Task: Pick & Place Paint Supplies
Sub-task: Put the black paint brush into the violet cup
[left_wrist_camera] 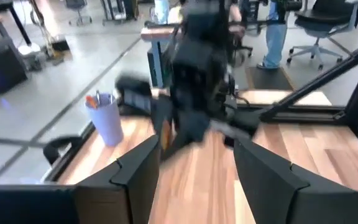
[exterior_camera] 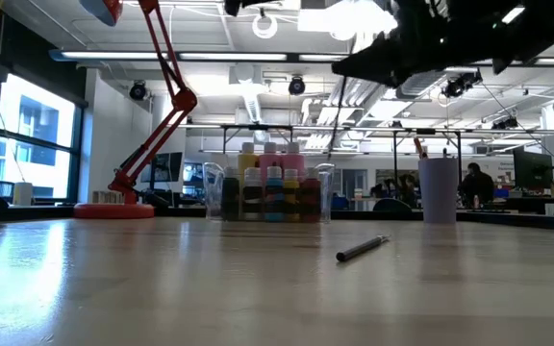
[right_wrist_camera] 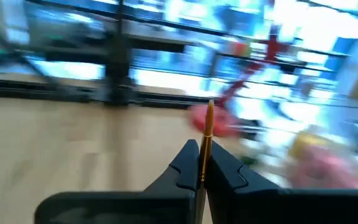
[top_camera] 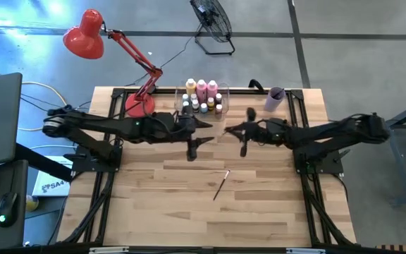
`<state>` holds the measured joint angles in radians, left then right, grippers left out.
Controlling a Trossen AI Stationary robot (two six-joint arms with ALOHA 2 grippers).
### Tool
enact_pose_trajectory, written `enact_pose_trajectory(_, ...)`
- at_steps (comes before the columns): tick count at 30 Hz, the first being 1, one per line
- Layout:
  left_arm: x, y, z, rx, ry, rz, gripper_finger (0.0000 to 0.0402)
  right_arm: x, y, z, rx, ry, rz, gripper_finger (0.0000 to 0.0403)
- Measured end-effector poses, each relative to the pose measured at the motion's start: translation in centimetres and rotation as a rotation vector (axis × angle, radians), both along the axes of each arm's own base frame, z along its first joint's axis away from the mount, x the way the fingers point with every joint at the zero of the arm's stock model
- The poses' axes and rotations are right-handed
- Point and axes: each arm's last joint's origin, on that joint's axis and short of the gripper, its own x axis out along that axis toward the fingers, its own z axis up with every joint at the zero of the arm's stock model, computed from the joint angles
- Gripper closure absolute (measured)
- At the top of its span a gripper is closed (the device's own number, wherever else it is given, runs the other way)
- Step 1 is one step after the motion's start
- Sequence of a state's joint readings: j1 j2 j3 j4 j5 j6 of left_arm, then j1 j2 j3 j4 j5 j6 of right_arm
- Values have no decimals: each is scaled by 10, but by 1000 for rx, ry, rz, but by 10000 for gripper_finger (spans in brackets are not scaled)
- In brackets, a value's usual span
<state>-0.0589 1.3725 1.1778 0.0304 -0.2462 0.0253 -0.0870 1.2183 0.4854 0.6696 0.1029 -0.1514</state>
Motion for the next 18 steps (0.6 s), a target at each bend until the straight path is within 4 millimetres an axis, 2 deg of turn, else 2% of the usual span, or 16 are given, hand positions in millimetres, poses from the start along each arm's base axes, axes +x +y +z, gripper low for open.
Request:
enact_pose_trajectory(8,-7,0,-10,-46,125,13,199,-31,9,30,-54,-56,-403,399)
enact_pose_trajectory(18,-11,1,-21,-39,243,19,199,-56,-1,49,-57,-121,-956,399)
